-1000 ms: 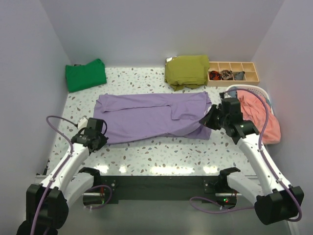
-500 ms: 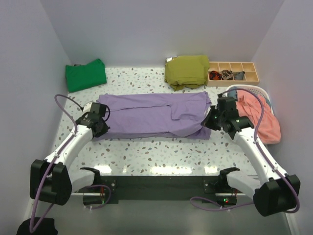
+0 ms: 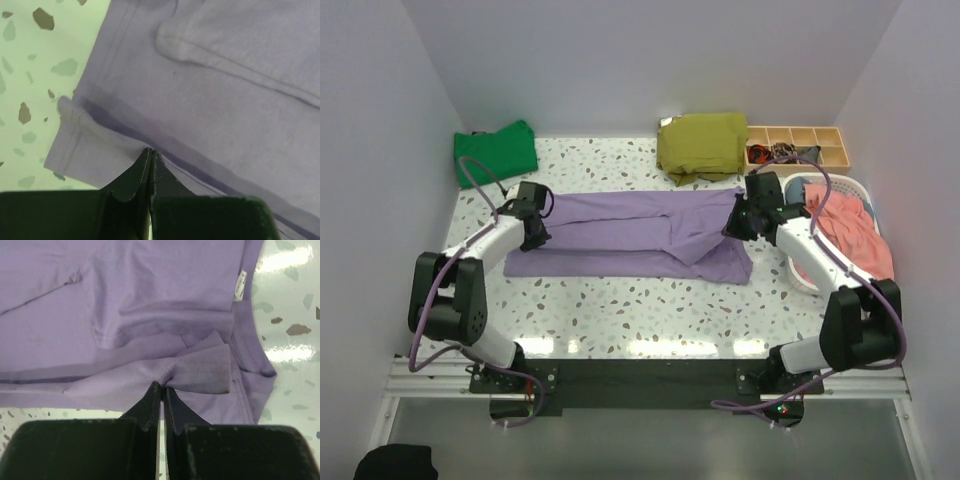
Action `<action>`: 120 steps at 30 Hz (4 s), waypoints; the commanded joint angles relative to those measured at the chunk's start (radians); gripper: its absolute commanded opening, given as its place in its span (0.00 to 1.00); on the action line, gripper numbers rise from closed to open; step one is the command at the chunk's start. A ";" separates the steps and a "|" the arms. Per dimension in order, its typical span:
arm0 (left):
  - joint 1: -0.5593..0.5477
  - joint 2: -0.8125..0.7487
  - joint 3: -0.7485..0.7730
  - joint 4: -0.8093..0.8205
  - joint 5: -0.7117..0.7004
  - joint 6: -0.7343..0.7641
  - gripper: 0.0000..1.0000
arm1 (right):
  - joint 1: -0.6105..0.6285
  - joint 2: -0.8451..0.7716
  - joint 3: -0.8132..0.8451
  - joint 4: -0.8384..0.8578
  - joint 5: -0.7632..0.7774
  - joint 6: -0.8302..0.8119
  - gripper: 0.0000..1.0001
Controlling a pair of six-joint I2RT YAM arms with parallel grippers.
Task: Fold and stack the t-shirts
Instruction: Fold the other side of the tshirt into a rectangle, then rotate the tshirt 90 degrees
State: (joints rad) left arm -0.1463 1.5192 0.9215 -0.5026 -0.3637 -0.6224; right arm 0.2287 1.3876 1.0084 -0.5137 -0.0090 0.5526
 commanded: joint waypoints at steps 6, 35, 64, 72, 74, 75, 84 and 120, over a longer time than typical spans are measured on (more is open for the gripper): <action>0.022 0.206 0.157 0.141 -0.023 0.070 0.00 | 0.000 0.226 0.217 0.109 0.037 -0.029 0.00; 0.030 0.022 0.091 0.257 0.121 0.078 0.80 | 0.030 0.284 0.050 0.302 -0.198 0.018 0.40; 0.030 0.035 0.102 0.259 0.120 0.079 0.80 | 0.080 0.551 0.288 0.432 -0.304 0.024 0.38; 0.030 0.035 0.099 0.340 0.198 0.081 0.89 | 0.081 0.663 0.549 0.357 -0.304 0.001 0.41; 0.030 0.042 0.100 0.366 0.212 0.089 0.90 | 0.081 0.581 0.495 0.348 -0.212 -0.031 0.42; 0.028 0.044 0.102 0.378 0.216 0.090 0.90 | 0.081 0.555 0.474 0.342 -0.175 -0.039 0.42; 0.025 0.226 0.201 0.480 0.287 0.124 0.91 | 0.078 0.349 0.207 0.176 0.175 -0.063 0.43; -0.157 -0.471 -0.630 0.133 0.738 -0.166 0.89 | 0.350 1.286 1.432 -0.399 -0.152 -0.212 0.45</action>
State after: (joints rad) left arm -0.2867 1.1259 0.3733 -0.0650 0.2623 -0.7425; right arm 0.5007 2.5694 2.3474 -0.7788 -0.0269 0.3355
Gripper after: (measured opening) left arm 0.888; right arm 0.435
